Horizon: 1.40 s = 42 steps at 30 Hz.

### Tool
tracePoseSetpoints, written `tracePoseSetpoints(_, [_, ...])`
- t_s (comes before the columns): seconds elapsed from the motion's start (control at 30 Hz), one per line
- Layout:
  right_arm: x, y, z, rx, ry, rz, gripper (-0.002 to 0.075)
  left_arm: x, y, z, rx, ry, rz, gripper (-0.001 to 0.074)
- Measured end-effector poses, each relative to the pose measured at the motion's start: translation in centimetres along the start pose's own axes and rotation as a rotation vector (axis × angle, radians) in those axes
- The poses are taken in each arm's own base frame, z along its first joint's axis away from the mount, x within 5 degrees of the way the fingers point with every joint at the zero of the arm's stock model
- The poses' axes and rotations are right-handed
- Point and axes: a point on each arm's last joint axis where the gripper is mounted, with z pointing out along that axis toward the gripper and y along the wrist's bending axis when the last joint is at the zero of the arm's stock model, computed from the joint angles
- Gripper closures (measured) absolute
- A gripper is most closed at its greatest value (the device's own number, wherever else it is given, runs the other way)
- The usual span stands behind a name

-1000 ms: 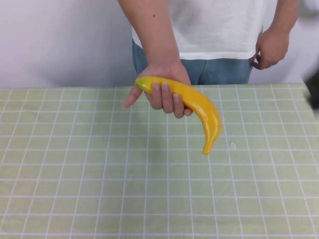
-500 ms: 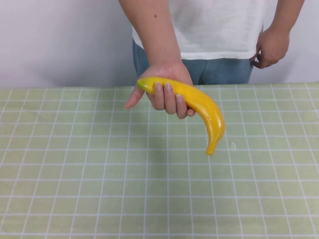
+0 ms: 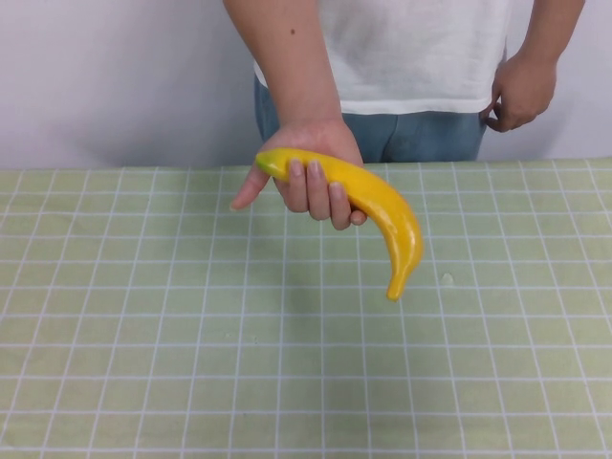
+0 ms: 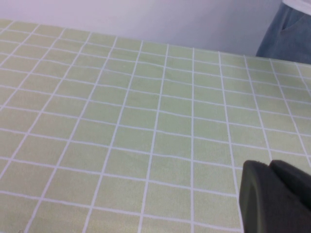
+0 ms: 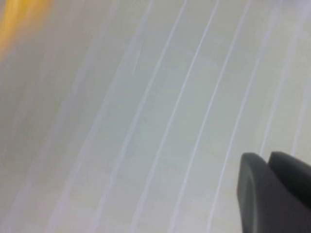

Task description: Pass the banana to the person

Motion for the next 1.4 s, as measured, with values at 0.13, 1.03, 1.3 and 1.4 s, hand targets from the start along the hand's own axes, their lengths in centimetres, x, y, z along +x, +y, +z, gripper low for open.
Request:
tracePoseSetpoints(0.13, [2.4, -1.2, -1.1, 0.093, -0.232, 0.103, 0.0733, 0.0, 0.0, 0.0, 0.000, 0.000, 0.000, 0.0739])
tracePoseSetpoints(1.03, [23.5, 2.2, 1.4, 0.193, -0.240, 0.213, 0.0733, 0.0, 0.0, 0.0, 0.000, 0.002, 0.000, 0.0739])
tracePoseSetpoints(1.3, [23.5, 2.2, 1.4, 0.195, -0.239, 0.208, 0.0733, 0.0, 0.0, 0.0, 0.000, 0.000, 0.000, 0.0739])
tracePoseSetpoints(1.4, [23.5, 2.2, 1.4, 0.195, -0.239, 0.207, 0.0733, 0.0, 0.0, 0.0, 0.000, 0.000, 0.000, 0.0739])
